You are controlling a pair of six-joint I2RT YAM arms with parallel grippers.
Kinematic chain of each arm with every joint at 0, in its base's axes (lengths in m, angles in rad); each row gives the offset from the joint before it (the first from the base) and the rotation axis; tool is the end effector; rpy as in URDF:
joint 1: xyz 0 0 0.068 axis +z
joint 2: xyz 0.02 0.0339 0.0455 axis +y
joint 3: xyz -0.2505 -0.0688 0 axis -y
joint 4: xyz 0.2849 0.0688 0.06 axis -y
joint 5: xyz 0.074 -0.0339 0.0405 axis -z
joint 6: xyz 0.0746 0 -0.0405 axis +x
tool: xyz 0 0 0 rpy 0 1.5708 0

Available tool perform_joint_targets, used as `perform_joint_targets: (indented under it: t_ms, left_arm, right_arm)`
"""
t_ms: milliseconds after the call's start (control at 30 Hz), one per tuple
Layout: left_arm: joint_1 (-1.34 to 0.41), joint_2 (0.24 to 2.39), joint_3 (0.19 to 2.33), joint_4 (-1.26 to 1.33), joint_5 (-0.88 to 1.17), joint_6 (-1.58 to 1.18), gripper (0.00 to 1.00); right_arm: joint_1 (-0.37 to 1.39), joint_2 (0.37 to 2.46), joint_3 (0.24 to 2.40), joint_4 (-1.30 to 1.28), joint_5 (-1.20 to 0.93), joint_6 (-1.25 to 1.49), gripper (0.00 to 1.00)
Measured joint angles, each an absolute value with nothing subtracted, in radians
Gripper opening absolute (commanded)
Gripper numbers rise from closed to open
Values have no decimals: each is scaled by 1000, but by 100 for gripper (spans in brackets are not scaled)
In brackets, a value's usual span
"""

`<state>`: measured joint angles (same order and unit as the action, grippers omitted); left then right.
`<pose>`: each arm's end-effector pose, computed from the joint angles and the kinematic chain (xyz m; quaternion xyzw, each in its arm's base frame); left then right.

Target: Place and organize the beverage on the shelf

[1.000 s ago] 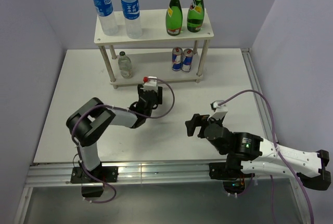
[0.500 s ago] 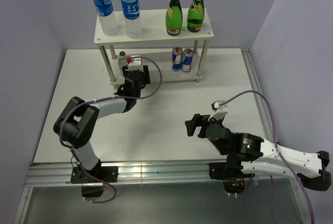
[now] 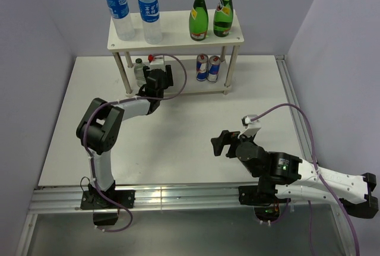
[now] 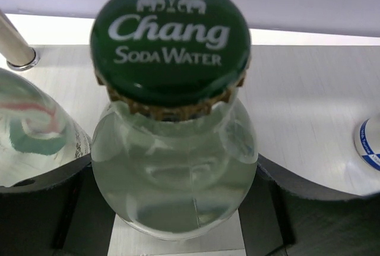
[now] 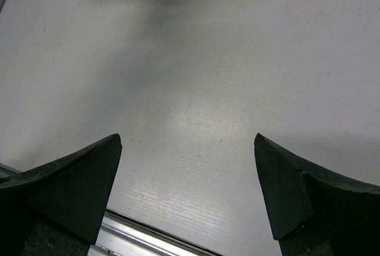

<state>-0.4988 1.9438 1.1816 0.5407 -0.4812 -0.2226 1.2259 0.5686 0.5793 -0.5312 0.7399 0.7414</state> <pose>0.4516 -0.2067 0.1627 -0.0430 0.7717 -0.0400 0.6333 0.1167 0.1761 0.2472 -0.0175 0.8266 0.2158 0.5194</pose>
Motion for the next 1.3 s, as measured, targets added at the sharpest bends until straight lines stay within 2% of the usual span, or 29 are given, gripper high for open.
perform_joint_targets:
  t_ms: [33,167,233,300,333,567,867,1033,1300]
  left_arm:
    - [-498,1946,1184,540,-478,-223,4]
    - [-496,1946,1184,540,-471,-223,28]
    - [-496,1946,1184,540,-468,-223,36]
    - [-495,1946,1182,541,-466,-223,53]
    - [-495,1946,1182,542,-464,-223,66]
    - [-504,1909,1140,556,-444,-230,99]
    - [-585,1760,1018,543,-479,-238,99]
    - [-704,1645,948,408,-542,-311,97]
    - [-859,1159,802,-35,-648,-504,98]
  right_arm:
    - [1226,569,579,-531,740,741,100]
    - [1226,569,579,-531,739,741,100]
    - [1226,569,579,-531,739,741,100]
    - [1226,569,579,-531,740,741,100]
    - [1226,569,579,-531,739,741,100]
    - [1226,560,579,-531,741,742,100]
    - [1226,534,566,-533,751,747,100]
    - [1226,531,566,-535,761,752,100]
    - [1226,530,567,-538,750,742,100]
